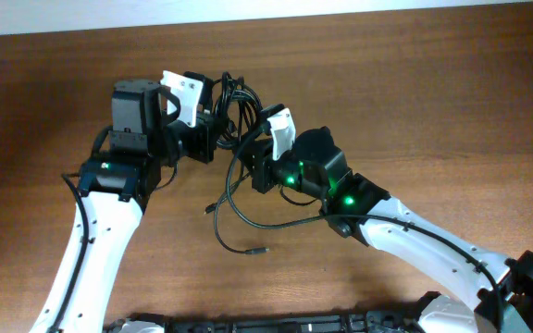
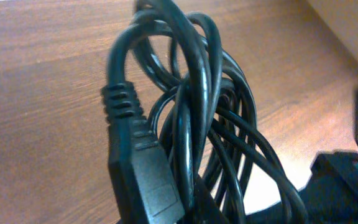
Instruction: Untangle cables
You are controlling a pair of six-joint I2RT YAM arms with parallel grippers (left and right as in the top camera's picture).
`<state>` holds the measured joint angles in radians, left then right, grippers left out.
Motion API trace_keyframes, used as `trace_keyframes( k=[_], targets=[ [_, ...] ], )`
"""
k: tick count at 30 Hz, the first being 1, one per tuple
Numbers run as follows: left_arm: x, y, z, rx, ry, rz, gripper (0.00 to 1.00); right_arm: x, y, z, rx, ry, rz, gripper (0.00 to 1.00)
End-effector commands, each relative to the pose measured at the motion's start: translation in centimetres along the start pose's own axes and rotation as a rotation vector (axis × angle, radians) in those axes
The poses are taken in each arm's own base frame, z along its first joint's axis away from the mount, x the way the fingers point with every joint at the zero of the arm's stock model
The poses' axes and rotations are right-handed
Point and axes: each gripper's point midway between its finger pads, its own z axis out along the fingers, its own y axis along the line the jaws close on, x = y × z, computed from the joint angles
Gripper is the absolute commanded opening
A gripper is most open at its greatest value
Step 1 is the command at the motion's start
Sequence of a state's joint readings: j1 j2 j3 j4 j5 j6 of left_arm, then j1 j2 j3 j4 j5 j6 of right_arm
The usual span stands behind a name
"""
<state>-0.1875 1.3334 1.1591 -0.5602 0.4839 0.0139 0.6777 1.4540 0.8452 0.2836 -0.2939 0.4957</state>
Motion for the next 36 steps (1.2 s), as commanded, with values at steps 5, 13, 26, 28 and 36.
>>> trace_keyframes(
  k=[5, 13, 26, 28, 36],
  targets=[
    [0.4, -2.0, -0.2, 0.094, 0.004, 0.205, 0.00, -1.0, -0.9, -0.6, 0.006, -0.001, 0.060, 0.19],
    [0.3, 1.4, -0.2, -0.104, 0.019, 0.134, 0.00, 0.7, -0.7, -3.5, 0.056, 0.103, -0.006, 0.70],
    [1.5, -3.7, -0.5, 0.198, 0.027, 0.273, 0.00, -0.6, -1.9, -3.6, -0.062, 0.089, -0.347, 0.72],
    [2.0, -3.8, -0.5, 0.204, 0.049, 0.259, 0.00, -1.4, -1.3, -3.3, -0.099, 0.050, -0.370, 0.64],
    [1.5, -3.7, -0.5, 0.199, 0.033, 0.256, 0.16, 1.8, -1.4, -3.0, -0.160, 0.172, -0.292, 0.04]
  ],
)
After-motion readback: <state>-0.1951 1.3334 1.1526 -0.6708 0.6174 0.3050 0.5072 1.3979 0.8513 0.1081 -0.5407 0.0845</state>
